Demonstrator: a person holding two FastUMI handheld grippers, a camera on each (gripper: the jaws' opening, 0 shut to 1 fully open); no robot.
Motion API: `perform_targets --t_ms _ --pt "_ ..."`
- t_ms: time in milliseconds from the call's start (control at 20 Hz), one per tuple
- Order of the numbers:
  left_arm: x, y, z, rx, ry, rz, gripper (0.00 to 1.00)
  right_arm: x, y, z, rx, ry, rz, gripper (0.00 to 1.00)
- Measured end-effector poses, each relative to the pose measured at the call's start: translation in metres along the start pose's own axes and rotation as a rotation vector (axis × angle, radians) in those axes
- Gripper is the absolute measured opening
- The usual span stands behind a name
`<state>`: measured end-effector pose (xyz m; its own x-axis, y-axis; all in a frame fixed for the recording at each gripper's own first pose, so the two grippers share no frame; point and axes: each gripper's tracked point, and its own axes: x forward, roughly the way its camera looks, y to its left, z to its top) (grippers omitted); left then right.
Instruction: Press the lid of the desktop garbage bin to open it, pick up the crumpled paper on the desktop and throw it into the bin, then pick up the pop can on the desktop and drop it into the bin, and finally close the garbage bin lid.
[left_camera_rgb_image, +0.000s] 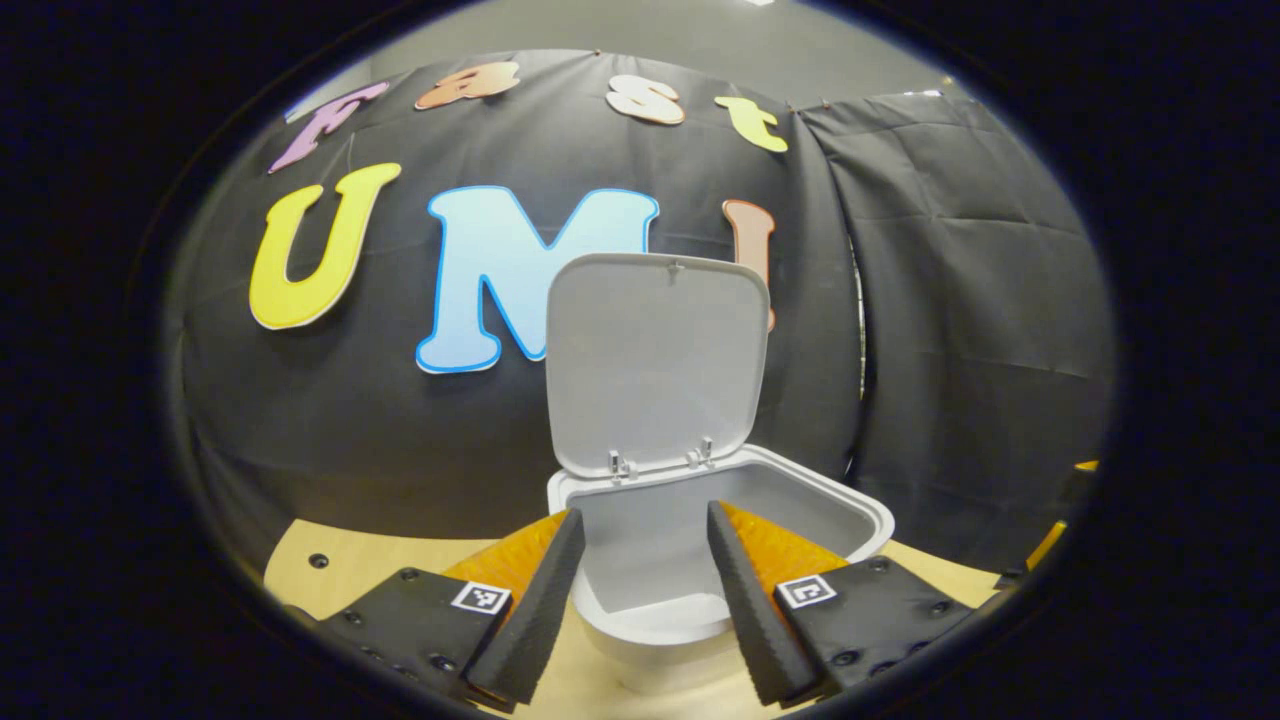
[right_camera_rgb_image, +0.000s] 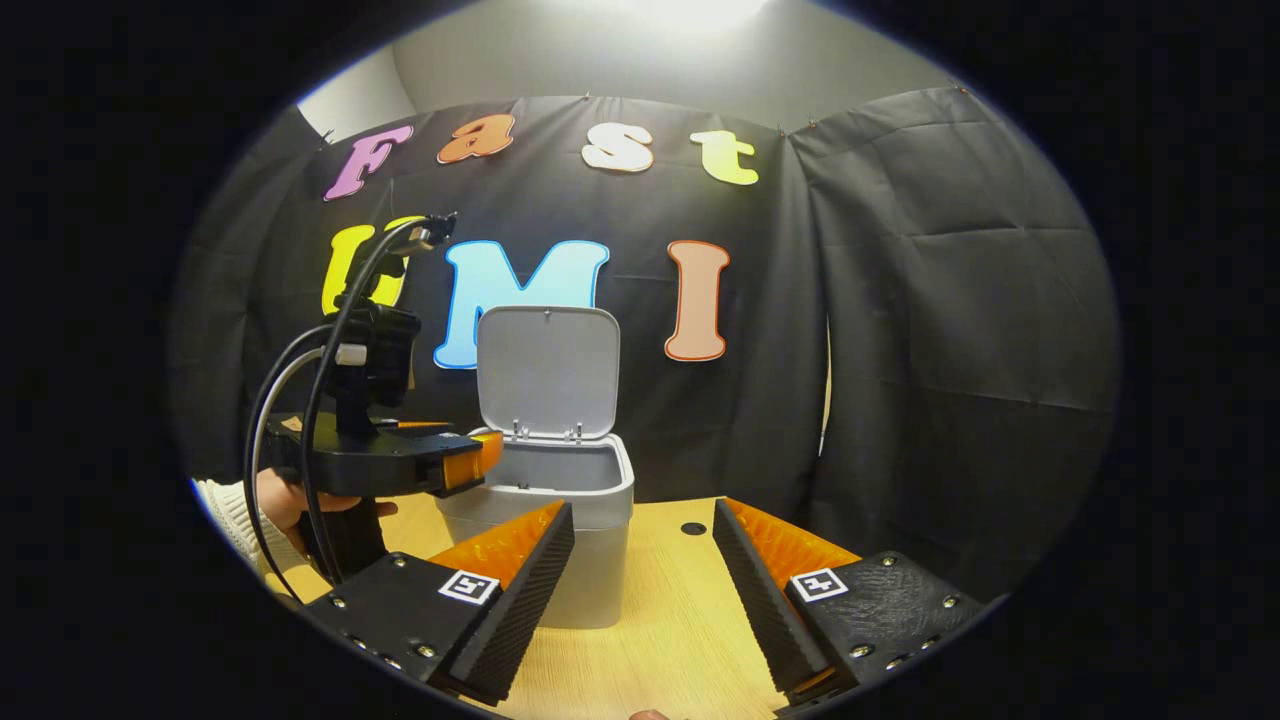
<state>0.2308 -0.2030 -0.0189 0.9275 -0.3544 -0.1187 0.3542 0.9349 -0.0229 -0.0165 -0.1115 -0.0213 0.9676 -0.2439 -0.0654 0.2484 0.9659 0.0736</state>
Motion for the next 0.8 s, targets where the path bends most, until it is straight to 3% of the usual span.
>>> perform_targets --t_ms 150,800 --pt "-0.012 0.001 0.007 -0.013 -0.018 0.013 0.92 -0.004 0.001 0.0 0.007 -0.001 0.004 0.9" --pt "-0.099 0.034 0.005 -0.036 -0.059 0.096 0.94 -0.022 0.034 0.003 0.007 -0.029 0.118 0.9"
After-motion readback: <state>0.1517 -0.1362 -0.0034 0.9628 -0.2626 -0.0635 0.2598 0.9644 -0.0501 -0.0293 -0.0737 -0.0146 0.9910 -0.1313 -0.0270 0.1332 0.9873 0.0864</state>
